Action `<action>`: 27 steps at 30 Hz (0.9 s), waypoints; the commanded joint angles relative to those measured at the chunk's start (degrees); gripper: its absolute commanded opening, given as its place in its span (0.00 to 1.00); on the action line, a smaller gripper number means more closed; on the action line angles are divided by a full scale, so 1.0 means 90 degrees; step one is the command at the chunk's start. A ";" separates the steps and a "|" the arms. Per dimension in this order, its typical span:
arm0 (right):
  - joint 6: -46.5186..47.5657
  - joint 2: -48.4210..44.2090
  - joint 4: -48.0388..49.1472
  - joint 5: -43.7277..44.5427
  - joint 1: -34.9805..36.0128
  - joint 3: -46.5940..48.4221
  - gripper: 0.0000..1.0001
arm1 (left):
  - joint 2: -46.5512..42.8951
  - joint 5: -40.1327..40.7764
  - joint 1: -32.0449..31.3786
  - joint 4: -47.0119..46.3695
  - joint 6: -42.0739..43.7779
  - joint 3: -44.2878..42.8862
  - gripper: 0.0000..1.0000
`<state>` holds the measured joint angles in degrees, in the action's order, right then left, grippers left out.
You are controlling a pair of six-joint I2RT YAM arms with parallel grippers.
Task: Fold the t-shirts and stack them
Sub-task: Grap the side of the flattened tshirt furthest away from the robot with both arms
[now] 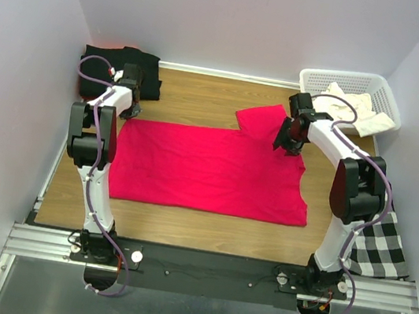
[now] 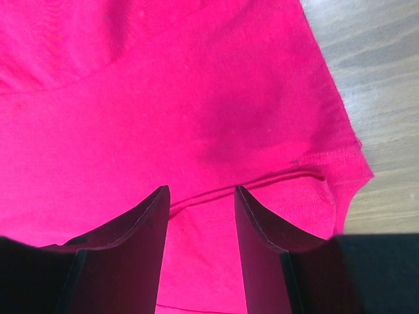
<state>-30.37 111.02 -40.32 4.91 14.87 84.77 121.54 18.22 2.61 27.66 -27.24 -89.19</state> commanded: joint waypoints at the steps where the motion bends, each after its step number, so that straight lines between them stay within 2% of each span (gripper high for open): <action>1: 0.0054 0.0251 0.0026 0.0284 -0.0031 0.0424 0.52 | 0.0178 -0.0110 0.0081 0.0296 0.0068 0.0281 0.00; 6: 0.0268 0.0915 0.0036 0.0987 -0.0032 0.1719 0.52 | 0.0129 -0.0091 0.0071 0.0228 0.0146 0.0388 0.00; 11: 0.0601 0.2203 0.0036 0.1660 -0.0022 0.3245 0.52 | 0.0148 -0.0139 0.0081 0.0208 0.0146 0.0417 0.00; 16: 0.0825 0.3171 0.0085 0.1701 -0.0080 0.4669 0.52 | 0.0139 -0.0227 0.0071 0.0208 0.0156 0.0379 0.00; 20: 0.1001 0.3767 0.0182 0.1827 -0.0100 0.5277 0.52 | 0.0148 -0.0334 0.0062 0.0198 0.0214 0.0339 0.00; 27: 0.1313 0.4099 0.0905 0.1819 -0.0207 0.5443 0.52 | 0.0197 -0.0383 0.0071 0.0257 0.0273 0.0213 0.00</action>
<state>-21.30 145.80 -37.04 19.31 13.82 130.23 121.08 17.23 2.68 26.28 -25.47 -88.18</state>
